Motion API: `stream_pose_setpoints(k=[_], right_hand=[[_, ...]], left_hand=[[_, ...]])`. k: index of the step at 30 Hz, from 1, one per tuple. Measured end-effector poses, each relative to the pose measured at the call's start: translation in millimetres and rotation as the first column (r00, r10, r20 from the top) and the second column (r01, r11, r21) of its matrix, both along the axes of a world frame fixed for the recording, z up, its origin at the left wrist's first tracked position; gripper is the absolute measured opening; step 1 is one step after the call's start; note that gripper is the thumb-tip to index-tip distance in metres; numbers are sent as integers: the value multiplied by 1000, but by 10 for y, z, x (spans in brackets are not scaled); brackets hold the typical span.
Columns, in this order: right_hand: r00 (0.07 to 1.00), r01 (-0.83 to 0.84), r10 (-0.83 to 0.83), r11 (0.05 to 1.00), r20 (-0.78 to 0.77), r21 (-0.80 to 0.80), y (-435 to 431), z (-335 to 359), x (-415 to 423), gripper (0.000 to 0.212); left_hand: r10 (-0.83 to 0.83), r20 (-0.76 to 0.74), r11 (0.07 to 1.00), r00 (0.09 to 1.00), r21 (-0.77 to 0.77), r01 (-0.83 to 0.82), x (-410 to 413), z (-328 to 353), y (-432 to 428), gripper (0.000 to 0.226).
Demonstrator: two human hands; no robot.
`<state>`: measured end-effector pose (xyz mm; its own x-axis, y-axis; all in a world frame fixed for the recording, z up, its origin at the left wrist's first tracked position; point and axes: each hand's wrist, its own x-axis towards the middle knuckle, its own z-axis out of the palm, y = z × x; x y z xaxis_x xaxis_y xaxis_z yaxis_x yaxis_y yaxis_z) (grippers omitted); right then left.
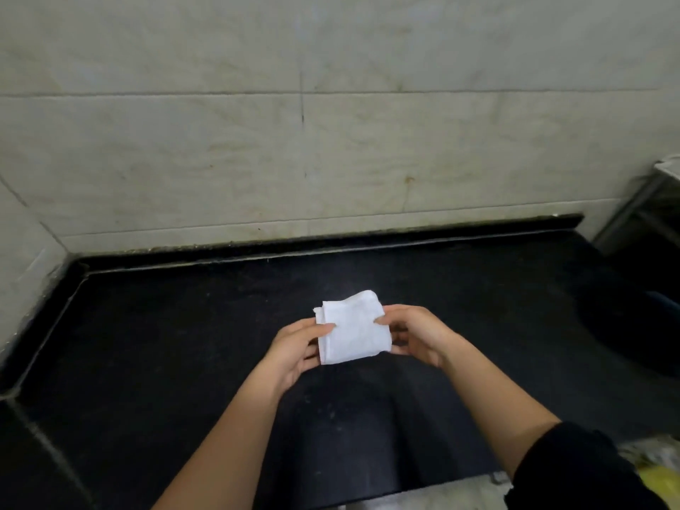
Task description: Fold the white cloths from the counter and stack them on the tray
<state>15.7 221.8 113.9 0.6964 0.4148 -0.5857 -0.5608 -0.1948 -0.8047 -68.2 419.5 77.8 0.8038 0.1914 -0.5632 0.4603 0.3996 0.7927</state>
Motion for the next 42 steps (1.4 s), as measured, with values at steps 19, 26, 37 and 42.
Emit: stream_pose_setpoints(k=[19,26,37,42], right_hand=[[867,452,-436,892,240,-13,-4519,676,795,23],[816,520,-493,854,301,-13,-5579,919,1458,20],[723,610,-574,792,385,35,-7036,1381,2793,16],[719,609,-588,790,370,72,-7653,1585,3382,10]], left_hand=[[-455,161,889,876,139,436,1683,889,-4272,24],[-541,198,840,818,179,512,2571,1138,-5332,27],[-562,267,827,783,162,538,4021,1552,-6892,21],[-556,301,829,775,262,494,4562,1826,-7540,28]])
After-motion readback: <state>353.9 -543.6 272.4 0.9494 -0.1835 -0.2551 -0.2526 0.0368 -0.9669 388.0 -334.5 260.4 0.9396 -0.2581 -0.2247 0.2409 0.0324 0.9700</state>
